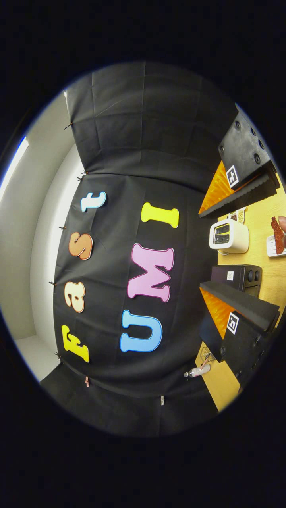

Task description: Open the toaster oven, put the food inside, and close the toaster oven door.

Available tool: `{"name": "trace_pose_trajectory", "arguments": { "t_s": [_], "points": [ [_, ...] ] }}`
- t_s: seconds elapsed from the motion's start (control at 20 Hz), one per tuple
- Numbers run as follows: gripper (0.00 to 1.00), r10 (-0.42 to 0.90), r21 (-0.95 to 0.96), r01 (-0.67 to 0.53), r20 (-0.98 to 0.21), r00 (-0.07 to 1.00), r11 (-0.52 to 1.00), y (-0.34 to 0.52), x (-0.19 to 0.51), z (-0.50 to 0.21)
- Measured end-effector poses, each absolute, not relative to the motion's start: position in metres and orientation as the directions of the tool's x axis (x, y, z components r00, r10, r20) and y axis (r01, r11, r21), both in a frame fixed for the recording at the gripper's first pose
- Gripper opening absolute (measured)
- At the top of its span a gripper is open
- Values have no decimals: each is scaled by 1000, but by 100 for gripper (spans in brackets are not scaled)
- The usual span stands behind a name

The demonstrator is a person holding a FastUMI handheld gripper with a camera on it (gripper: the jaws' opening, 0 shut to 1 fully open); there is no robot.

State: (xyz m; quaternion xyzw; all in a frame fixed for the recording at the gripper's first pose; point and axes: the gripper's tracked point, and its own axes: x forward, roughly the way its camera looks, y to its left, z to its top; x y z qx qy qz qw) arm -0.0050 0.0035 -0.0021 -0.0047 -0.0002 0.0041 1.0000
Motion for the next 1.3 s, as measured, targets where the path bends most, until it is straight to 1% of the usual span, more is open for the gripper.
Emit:
{"name": "trace_pose_trajectory", "arguments": {
  "t_s": [0.4,0.75,1.0,1.3],
  "points": [
    [97,18,-8,-18,0,1000,1000,18,-4,-3],
    [97,76,30,-76,-14,997,997,73,4,-19],
    [97,111,88,-109,-19,994,990,119,19,-39],
    [97,120,87,-117,-33,992,989,160,38,-81]
  ]
}}
